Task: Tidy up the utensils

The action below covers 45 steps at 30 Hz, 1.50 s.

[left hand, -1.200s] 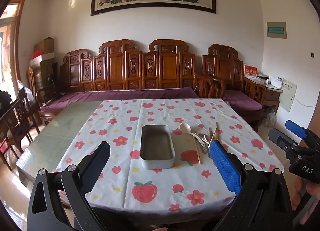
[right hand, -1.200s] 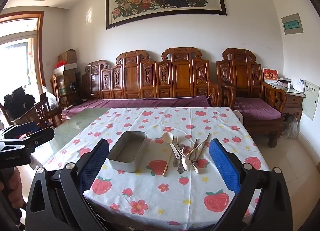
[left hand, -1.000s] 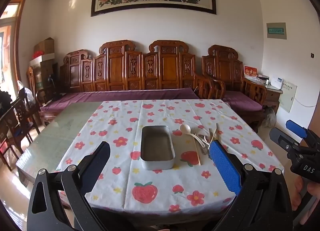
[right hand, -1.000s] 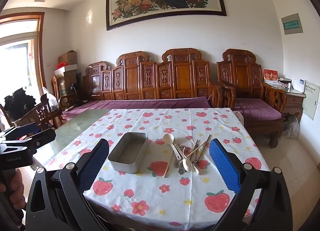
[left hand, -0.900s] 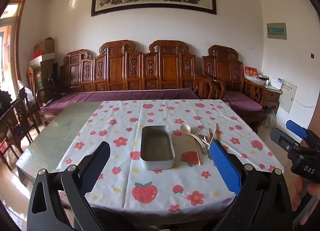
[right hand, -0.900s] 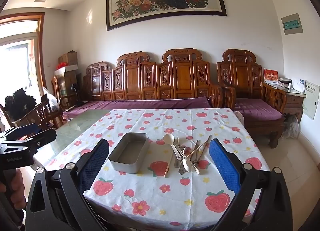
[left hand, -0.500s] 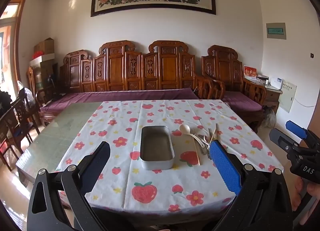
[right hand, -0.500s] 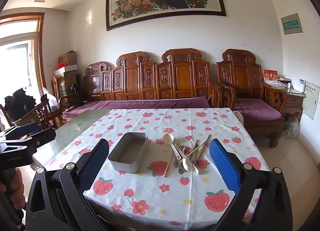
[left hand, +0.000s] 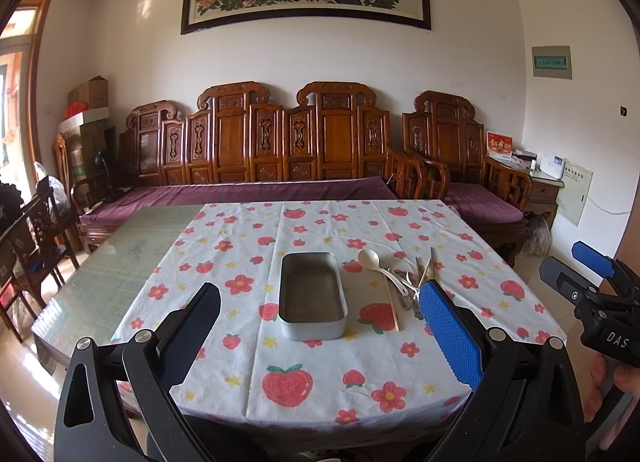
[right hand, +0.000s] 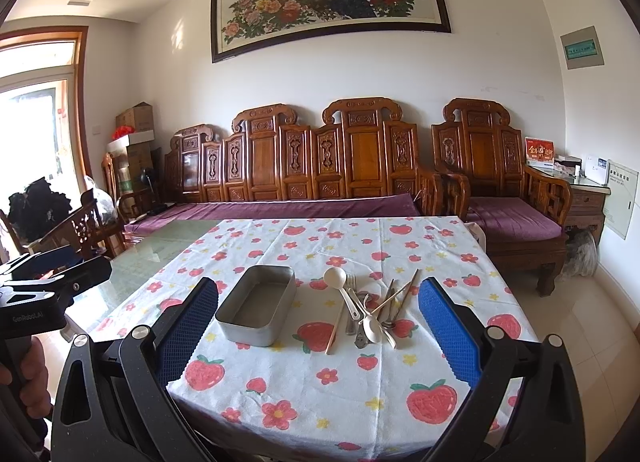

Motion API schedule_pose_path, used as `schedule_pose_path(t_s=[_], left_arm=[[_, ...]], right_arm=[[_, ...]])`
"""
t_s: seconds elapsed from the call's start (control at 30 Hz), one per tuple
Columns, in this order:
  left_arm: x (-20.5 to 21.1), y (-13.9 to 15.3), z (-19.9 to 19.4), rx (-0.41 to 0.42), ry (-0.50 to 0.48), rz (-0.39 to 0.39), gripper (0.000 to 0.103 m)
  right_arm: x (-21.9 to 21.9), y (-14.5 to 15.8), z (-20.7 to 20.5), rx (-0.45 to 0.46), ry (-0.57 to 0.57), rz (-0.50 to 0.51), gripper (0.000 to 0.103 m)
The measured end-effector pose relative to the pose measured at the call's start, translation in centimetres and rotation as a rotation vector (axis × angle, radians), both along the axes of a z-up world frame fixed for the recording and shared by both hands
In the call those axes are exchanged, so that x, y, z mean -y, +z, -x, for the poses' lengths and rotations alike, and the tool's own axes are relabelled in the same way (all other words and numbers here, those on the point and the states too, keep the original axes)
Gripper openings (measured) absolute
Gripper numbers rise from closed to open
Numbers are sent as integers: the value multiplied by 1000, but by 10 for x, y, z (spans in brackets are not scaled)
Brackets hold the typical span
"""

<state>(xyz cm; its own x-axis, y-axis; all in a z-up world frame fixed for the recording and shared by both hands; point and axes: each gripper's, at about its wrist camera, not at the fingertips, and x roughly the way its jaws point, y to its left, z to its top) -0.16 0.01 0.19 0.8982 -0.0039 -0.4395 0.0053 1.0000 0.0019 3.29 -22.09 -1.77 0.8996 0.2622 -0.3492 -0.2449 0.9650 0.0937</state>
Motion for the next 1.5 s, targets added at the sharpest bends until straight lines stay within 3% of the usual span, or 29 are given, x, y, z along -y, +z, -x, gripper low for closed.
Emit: schedule_pose_path(t_s=[0.63, 0.9, 1.5], left_arm=[[4, 6, 1, 5, 0, -1, 97], [15, 28, -1, 9, -7, -3, 97], [16, 32, 1, 16, -10, 0, 97]], right_arm=[[5, 4, 4, 3, -2, -3, 100], [5, 4, 4, 4, -2, -3, 100], [5, 5, 5, 6, -1, -5, 100]])
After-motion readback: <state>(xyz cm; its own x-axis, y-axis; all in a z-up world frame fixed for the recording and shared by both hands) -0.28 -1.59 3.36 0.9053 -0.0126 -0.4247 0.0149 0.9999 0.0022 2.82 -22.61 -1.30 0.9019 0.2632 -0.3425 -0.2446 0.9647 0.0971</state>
